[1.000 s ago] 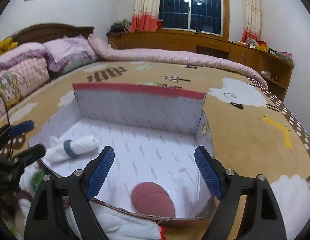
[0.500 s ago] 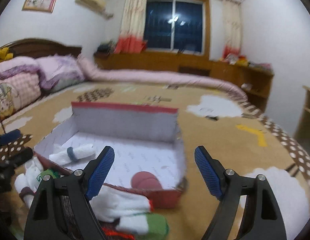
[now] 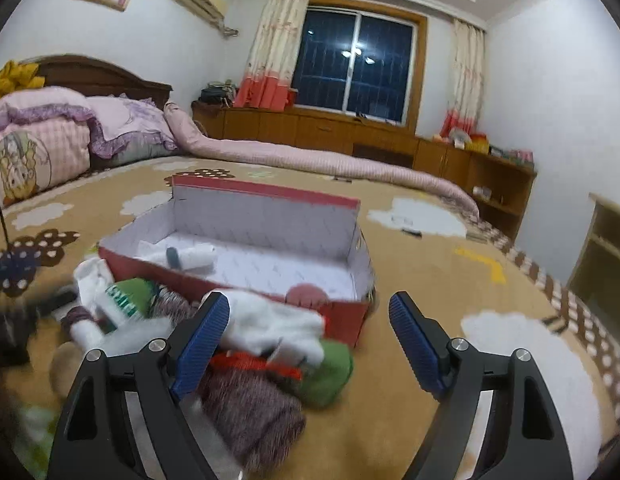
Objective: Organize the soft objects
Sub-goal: 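Move both tools back from the box toward the pile, then grasp the white mesh bag with the right tool while the left tool reaches into the pile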
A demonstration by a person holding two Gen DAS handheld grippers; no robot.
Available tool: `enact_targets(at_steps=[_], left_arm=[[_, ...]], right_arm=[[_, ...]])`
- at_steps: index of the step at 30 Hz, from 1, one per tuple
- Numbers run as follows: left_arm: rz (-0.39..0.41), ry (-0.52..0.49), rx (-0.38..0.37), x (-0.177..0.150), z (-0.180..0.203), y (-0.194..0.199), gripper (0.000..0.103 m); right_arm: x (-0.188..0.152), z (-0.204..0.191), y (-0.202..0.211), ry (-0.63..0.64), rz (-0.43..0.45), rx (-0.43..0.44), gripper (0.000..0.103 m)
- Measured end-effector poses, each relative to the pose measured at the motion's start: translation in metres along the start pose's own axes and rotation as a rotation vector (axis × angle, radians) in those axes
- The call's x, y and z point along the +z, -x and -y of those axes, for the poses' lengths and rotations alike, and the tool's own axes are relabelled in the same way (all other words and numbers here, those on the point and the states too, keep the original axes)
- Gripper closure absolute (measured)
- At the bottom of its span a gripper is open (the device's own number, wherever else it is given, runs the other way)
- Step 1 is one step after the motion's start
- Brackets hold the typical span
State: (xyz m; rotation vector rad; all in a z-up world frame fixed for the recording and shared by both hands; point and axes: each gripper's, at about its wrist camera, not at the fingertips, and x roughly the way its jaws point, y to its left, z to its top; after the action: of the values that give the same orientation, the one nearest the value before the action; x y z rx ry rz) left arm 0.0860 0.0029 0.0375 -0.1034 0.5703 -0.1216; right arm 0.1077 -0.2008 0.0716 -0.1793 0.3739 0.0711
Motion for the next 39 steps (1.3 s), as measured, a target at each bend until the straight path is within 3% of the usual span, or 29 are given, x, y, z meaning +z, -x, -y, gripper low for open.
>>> enact_targets(at_steps=[1,4,6,8,10,12,15,19,27,29,30,31,33,35,39], left_arm=[[-0.015,-0.013,0.005,-0.004,0.003,0.002,0.012],[0.065,-0.05,0.036,-0.016,0.012,0.023,0.012],[0.034,-0.039,0.024,-0.024,0.01,0.022,0.012],[0.017,-0.051,0.005,-0.031,0.012,0.025,0.012],[0.025,-0.071,0.009,-0.036,0.016,0.033,0.011],[0.0,-0.06,-0.005,-0.044,0.017,0.036,0.011],[-0.102,-0.005,-0.074,-0.054,0.016,0.03,0.005],[-0.132,-0.002,-0.062,-0.057,0.019,0.031,0.004],[-0.139,-0.003,-0.084,-0.052,0.02,0.024,0.002],[-0.134,0.01,-0.085,-0.049,0.016,0.025,0.008],[-0.121,0.021,-0.086,-0.047,0.014,0.028,0.022],[-0.109,0.035,-0.102,-0.045,0.012,0.032,0.042],[-0.075,0.073,-0.155,-0.039,0.007,0.041,0.06],[-0.038,0.081,-0.156,-0.035,0.005,0.049,0.064],[-0.071,0.127,-0.197,-0.031,-0.002,0.045,0.072]], right_arm=[[-0.002,0.002,0.004,-0.022,-0.014,0.005,0.019],[-0.01,0.009,0.02,-0.083,-0.025,0.023,0.019],[-0.016,0.011,0.033,-0.122,-0.022,0.036,0.019],[-0.039,0.006,0.039,-0.157,-0.086,0.088,0.042],[-0.051,-0.01,0.042,-0.11,-0.139,0.106,0.041],[-0.061,-0.022,0.053,-0.088,-0.128,0.119,0.04],[-0.082,-0.039,0.051,-0.06,-0.225,0.151,0.04],[-0.087,-0.038,0.051,-0.064,-0.266,0.138,0.035],[-0.094,-0.036,0.053,-0.063,-0.26,0.152,0.025],[-0.089,-0.034,0.049,-0.073,-0.278,0.17,0.019],[-0.087,-0.034,0.047,-0.082,-0.283,0.179,0.017],[-0.086,-0.033,0.046,-0.094,-0.288,0.194,0.016],[-0.084,-0.032,0.044,-0.108,-0.296,0.217,0.015],[-0.083,-0.031,0.044,-0.122,-0.297,0.219,0.015],[-0.081,-0.031,0.044,-0.15,-0.296,0.221,0.015]])
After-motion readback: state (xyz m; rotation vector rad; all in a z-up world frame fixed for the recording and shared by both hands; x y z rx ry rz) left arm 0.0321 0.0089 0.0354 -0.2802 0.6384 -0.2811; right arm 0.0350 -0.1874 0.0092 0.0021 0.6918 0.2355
